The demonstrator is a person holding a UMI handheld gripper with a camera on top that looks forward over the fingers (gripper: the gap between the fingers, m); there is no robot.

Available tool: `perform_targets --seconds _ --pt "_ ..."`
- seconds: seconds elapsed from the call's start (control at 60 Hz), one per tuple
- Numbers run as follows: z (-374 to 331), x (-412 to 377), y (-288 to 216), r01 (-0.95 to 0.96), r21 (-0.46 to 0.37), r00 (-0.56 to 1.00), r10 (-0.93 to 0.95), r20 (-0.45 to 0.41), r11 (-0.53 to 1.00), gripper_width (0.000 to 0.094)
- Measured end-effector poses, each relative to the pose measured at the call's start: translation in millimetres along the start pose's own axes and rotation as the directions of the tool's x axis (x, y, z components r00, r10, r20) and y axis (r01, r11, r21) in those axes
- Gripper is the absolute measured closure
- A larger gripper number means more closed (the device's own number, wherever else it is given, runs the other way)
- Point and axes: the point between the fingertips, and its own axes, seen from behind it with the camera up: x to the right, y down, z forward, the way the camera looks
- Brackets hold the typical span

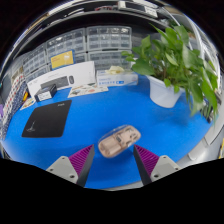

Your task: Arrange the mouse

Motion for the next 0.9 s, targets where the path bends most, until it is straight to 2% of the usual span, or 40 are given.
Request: perform_targets --seconds 0.217,0.3,0.317,0.367,0.383,0.433,0.55,0.567,0.583,0.6,0.7,0.9 --pt "48.4 -13.9 -37.2 0.044 -0.043 0.997 -0.041 0.066 0.998 0.0159" --pt "61.9 -22.2 -46.0 0.079 -0.061 0.994 -0.074 0.079 0.995 0.0197" --pt "64.0 -22.7 -47.5 0.086 -0.063 0.994 -0.081 0.079 0.994 0.0173" --pt "69.3 -26.5 -51.6 0.102 -0.064 0.991 -0.096 0.091 0.993 0.0346" --pt "70.5 -27.9 -51.9 0.106 -0.065 0.991 -0.100 0.093 0.992 0.0354" --pt "71.2 -31.1 -52.6 0.115 -0.058 0.989 -0.109 0.099 0.992 0.0469" --pt "70.5 -31.5 -53.1 0.136 -0.039 0.987 -0.132 0.093 0.990 0.0490" --pt "70.7 -31.9 -53.2 0.133 -0.037 0.987 -0.129 0.094 0.990 0.0462" --pt "70.8 -32.7 -53.3 0.127 -0.036 0.988 -0.123 0.095 0.991 0.0519" --pt "70.6 -32.8 -52.9 0.126 -0.036 0.988 -0.122 0.095 0.991 0.0510" --pt "71.1 -34.2 -53.9 0.131 -0.033 0.986 -0.127 0.104 0.991 0.0591" --pt "68.0 -35.4 -57.3 0.083 -0.097 0.992 -0.073 0.105 0.992 0.0591"
